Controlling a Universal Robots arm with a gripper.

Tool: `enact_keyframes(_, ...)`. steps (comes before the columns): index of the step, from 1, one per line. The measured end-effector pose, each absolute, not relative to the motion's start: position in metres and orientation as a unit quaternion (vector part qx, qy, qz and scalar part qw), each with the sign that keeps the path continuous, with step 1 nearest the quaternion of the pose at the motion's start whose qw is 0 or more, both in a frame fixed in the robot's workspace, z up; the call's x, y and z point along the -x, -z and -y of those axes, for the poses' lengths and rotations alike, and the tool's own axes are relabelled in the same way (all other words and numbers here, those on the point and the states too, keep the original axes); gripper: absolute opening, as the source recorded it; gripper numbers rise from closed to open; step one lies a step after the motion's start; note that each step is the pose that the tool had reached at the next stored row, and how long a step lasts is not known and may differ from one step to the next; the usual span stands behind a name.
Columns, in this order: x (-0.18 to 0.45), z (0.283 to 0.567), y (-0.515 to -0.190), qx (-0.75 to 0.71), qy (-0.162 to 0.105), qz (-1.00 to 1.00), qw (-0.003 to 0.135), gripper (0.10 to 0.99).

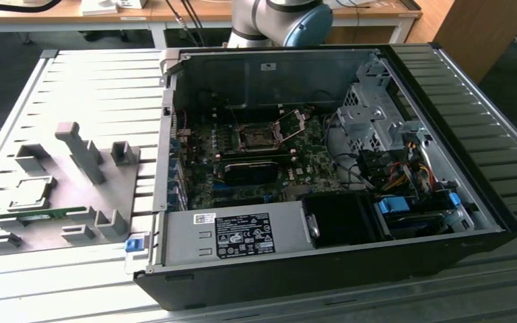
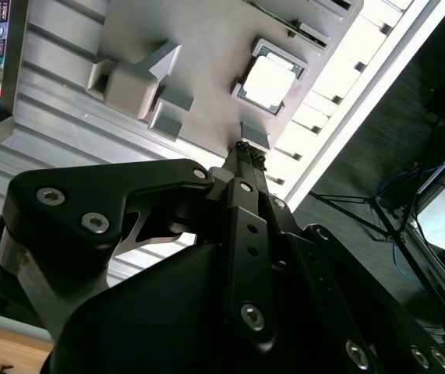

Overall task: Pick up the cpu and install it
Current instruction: 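Reach for the cpu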

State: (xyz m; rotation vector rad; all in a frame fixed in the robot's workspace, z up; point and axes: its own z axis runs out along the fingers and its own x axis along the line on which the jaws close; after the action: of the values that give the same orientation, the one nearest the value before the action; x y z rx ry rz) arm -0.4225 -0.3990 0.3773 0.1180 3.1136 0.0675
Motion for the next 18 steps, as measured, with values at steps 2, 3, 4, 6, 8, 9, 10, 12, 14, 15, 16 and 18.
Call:
enact_keyframes(2,0.424,0.399,-0.377,-0.038,-0.022,-0.999,0.013,0.106)
enact_keyframes(3,0.425,0.399,-0.377,-0.038,-0.022,-0.999,0.013,0.106)
enact_keyframes(4,0.426,0.399,-0.377,-0.038,-0.022,-0.999,0.012,0.106)
enact_keyframes(6,0.427,0.399,-0.377,-0.038,-0.022,-0.999,0.013,0.106)
enact_keyframes(8,0.429,0.399,-0.377,-0.038,-0.022,-0.999,0.012,0.106)
enact_keyframes(9,0.430,0.399,-0.377,-0.038,-0.022,-0.999,0.012,0.106)
enact_keyframes(10,0.431,0.399,-0.377,-0.038,-0.022,-0.999,0.012,0.106)
enact_keyframes(12,0.432,0.399,-0.377,-0.038,-0.022,-0.999,0.012,0.106)
enact_keyframes(14,0.435,0.399,-0.377,-0.038,-0.022,-0.999,0.012,0.106)
enact_keyframes(15,0.437,0.399,-0.376,-0.038,-0.022,-0.999,0.013,0.106)
enact_keyframes(16,0.439,0.399,-0.376,-0.038,-0.022,-0.999,0.012,0.106)
enact_keyframes(18,0.441,0.400,-0.376,-0.038,-0.022,-0.999,0.012,0.106)
